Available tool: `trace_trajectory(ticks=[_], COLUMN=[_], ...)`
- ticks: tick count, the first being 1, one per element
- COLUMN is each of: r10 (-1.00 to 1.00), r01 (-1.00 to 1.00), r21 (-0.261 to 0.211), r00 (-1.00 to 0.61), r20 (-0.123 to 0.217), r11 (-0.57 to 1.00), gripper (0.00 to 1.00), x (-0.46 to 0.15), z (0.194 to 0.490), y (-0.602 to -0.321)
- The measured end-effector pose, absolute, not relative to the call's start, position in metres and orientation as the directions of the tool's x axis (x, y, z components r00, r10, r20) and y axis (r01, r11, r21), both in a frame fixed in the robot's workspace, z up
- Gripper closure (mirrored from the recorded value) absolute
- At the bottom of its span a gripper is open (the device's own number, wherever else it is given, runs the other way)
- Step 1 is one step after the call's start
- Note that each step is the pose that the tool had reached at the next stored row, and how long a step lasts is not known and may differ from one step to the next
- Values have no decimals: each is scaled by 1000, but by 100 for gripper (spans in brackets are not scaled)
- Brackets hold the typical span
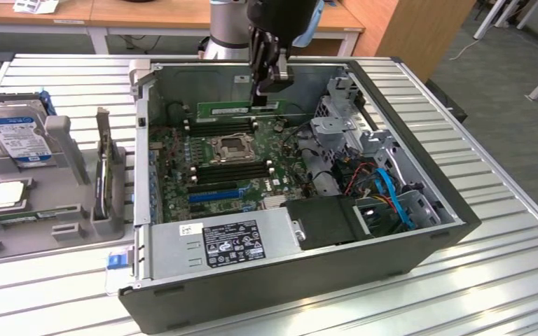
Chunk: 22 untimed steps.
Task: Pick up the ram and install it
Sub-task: 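Insert the ram into the slot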
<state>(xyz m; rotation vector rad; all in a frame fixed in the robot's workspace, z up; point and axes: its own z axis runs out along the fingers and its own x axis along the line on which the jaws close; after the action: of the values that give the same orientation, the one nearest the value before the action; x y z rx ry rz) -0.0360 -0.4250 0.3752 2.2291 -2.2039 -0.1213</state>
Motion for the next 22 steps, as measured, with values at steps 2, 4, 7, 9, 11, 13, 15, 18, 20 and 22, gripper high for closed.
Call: trace_trajectory(ticks=[2,4,7,9,11,13,15,18,20,22], r10=[-999,-999,-999,-999,-999,-999,-999,-999,-999,-999], r01=[-998,-998,-998,-998,-998,-998,-998,-998,-998,-998], r21=[58,58,58,58,58,58,58,58,58,58], r00=[10,10,10,10,10,10,10,10,10,10], r20=[-52,-52,-52,-52,-52,-52,-52,-52,-52,-52], r11=[-13,-13,-13,-13,-13,-13,-13,-13,-13,-13], gripper=[89,89,89,89,89,89,89,89,89,89], x=[-36,-36,-36,-36,-36,-36,-36,-36,-36,-36], z=[374,373,370,367,365,362,359,355,352,348], y=[-425,-425,-425,-425,-425,-425,-425,-425,-425,-425])
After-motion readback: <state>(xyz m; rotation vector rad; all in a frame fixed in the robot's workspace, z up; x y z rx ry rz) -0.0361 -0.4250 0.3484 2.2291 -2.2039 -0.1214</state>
